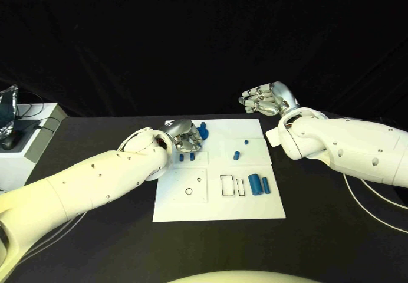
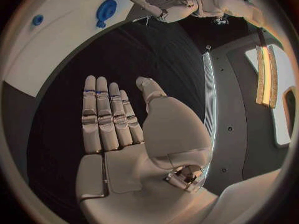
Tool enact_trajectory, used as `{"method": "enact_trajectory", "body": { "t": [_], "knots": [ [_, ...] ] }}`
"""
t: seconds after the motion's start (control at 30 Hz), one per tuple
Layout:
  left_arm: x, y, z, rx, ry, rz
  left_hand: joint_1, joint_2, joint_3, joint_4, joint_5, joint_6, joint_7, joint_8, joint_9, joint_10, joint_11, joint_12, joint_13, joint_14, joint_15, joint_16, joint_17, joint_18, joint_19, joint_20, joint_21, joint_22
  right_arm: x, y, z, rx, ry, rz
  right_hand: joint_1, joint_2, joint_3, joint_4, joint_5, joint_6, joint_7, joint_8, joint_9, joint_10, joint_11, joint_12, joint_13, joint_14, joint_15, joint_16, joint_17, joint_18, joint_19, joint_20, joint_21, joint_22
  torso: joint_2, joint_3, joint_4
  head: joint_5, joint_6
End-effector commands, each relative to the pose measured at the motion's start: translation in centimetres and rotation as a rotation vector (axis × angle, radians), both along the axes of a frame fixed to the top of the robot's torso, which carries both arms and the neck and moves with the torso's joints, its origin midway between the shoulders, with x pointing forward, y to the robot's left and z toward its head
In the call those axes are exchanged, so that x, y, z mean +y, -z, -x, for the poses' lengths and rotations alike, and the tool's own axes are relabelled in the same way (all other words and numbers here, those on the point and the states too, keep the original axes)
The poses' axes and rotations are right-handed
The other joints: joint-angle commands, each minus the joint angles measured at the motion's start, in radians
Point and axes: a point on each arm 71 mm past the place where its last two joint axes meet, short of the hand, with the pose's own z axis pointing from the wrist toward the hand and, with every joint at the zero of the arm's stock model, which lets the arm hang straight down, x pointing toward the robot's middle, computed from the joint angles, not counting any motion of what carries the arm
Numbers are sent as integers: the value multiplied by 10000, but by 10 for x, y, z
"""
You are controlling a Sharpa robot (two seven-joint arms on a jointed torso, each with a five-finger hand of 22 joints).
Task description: Assemble the parts on the task board
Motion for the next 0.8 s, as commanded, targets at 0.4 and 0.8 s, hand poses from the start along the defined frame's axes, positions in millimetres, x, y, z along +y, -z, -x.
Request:
{"method": "enact_trajectory", "body": {
  "t": [0.4,0.8],
  "knots": [
    [23,-7,0,600,-268,134,-86,-50,84,4,-6,-10,96,-11,-1,-58,76,-18,2,44,3,-52,58,120,-16,28,39,191,-1,-1,-1,-125,-122,-79,21,-43,-90,3,60,-109,-9,-21,-6,-91,9,-4,-10,-83,6,-30,-15,-98,-74,4,-4,-8,-111,-60,74,17,-37],
    [31,-2,-7,507,-615,-94,-54,-48,83,11,-15,-8,105,-9,0,-60,80,-13,5,49,9,-89,93,177,-19,78,54,189,0,-1,-1,-128,-174,-94,25,-29,-103,-5,61,-116,-6,-21,-6,-94,10,1,-10,-91,9,-31,-15,-93,-79,8,1,-7,-81,-53,59,54,-27]
  ]
}}
